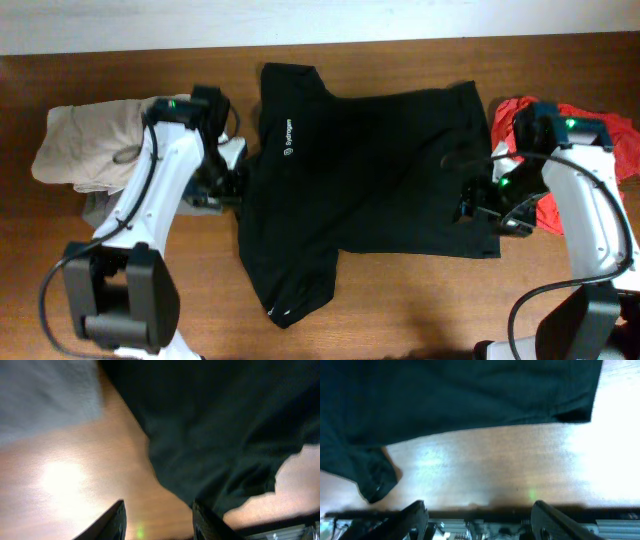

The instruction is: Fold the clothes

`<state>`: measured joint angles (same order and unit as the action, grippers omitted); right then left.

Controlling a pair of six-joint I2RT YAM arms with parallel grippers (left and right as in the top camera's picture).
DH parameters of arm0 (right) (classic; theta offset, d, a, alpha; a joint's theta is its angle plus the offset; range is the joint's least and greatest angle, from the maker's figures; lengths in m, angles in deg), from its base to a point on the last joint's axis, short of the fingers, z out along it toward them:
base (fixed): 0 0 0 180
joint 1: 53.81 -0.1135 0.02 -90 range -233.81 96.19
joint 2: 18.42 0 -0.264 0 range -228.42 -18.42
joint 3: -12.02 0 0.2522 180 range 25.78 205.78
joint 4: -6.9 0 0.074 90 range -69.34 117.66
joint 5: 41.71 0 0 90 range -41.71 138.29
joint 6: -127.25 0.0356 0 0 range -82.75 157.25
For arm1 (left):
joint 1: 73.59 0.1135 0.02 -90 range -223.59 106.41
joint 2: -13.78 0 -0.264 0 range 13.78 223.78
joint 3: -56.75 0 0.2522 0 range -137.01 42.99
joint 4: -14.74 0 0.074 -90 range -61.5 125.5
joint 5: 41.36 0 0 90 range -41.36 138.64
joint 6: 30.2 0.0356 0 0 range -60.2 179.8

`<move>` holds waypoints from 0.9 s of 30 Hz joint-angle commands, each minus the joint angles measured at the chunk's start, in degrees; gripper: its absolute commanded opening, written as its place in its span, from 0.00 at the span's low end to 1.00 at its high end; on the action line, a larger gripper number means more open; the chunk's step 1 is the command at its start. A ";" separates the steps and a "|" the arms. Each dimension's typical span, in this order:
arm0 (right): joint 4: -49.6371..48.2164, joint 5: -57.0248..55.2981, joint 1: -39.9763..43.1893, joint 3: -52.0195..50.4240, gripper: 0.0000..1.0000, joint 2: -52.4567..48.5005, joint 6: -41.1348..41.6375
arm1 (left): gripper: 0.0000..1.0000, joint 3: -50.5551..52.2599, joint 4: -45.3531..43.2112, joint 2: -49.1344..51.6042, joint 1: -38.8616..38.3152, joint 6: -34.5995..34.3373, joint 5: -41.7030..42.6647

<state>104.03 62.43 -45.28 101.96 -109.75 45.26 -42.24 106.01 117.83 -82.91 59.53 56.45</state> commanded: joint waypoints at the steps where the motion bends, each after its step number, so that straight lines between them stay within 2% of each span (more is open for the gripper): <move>1: -3.02 0.74 -0.26 -4.72 0.74 2.62 1.57 | 0.43 9.73 -3.78 -8.00 -0.44 -0.87 7.19; 7: -12.50 0.70 -0.22 -11.80 0.81 2.56 3.32 | 0.62 28.17 -13.14 -16.55 -0.42 -1.51 16.81; 12: -14.45 0.68 -0.22 -12.92 0.83 2.58 4.37 | 0.64 39.06 -17.11 -16.65 -1.46 -1.46 25.24; 21: -14.34 0.66 -0.22 -12.92 0.83 2.58 4.35 | 0.65 42.12 -18.80 -16.65 -10.03 -2.97 27.30; 27: -14.21 0.63 -0.22 -12.92 0.82 2.56 4.33 | 0.66 42.21 -18.80 -16.65 -15.41 -8.44 22.16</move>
<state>89.76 62.80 -45.28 89.31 -108.35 49.26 -0.23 87.30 101.41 -96.75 54.87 80.93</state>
